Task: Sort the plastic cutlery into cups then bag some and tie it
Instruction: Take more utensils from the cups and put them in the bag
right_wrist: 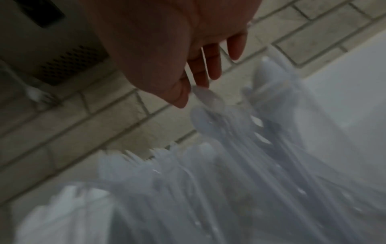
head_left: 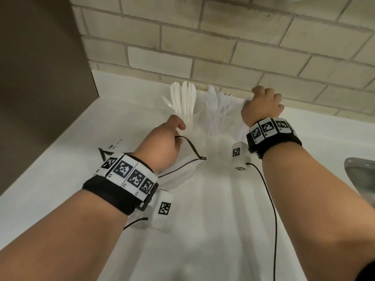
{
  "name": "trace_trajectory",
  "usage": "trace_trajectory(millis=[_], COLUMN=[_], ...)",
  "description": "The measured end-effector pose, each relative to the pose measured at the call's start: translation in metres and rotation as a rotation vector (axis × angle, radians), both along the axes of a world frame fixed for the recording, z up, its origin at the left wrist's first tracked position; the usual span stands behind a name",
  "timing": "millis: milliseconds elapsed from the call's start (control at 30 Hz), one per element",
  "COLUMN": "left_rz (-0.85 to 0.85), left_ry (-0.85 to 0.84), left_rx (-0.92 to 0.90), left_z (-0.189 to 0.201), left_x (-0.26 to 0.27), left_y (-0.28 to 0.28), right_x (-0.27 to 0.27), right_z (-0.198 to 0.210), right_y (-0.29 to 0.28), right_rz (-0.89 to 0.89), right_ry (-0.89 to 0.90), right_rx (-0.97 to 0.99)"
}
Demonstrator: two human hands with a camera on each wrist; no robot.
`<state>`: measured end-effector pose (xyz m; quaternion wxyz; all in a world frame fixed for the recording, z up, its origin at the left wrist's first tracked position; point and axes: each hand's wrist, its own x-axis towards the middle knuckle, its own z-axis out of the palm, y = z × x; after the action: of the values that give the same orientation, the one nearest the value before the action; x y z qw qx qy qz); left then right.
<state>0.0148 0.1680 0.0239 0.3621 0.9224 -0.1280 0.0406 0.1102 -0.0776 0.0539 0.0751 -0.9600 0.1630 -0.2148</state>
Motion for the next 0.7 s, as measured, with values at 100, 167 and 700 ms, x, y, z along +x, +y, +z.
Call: trace_trajectory(millis=[100,167,700], left_rz=[-0.024,-0.037,0.103], left_ry=[-0.051,-0.093,0.252], left_rx=[-0.091,-0.051,0.728], left_z=[0.006,0.010,-0.023], left_x=[-0.001,-0.002,-0.025], left_y=[0.003,0.012,0.075], right_x=[-0.027,-0.054,-0.086], right_z=[0.016,0.019,-0.039], right_y=[0.036,0.067,0.152], right_rz=[0.290,0.507,0.755], right_ry=[-0.165,-0.150,0.722], right_rx=[0.157,0.306,-0.222])
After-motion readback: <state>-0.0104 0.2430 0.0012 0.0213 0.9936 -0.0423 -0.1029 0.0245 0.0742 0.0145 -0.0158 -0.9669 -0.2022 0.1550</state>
